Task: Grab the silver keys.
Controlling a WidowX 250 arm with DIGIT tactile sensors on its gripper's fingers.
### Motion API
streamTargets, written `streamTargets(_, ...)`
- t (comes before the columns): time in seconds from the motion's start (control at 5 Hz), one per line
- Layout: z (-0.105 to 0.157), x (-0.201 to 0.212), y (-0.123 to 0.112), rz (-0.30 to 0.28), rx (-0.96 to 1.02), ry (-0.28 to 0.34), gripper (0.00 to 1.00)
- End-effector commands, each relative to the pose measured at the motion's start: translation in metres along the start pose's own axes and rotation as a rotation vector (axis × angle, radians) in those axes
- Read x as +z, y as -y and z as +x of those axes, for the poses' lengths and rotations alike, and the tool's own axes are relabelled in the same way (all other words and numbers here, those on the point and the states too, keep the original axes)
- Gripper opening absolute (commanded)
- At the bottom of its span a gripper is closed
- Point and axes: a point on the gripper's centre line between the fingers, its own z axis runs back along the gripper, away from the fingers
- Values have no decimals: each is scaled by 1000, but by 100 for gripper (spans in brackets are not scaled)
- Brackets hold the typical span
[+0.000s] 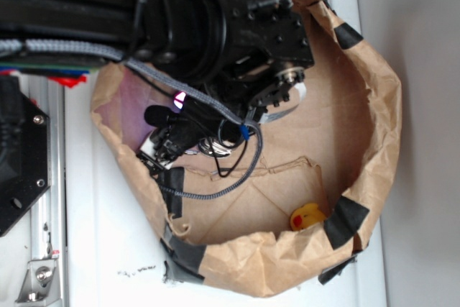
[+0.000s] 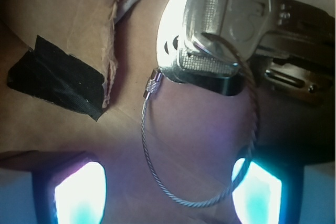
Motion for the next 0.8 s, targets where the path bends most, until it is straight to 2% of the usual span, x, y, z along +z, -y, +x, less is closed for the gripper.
streamTargets(0.0,5,5,11,30,-3,58,0)
streamTargets(0.6,-8,-2,11,36,16,78,0)
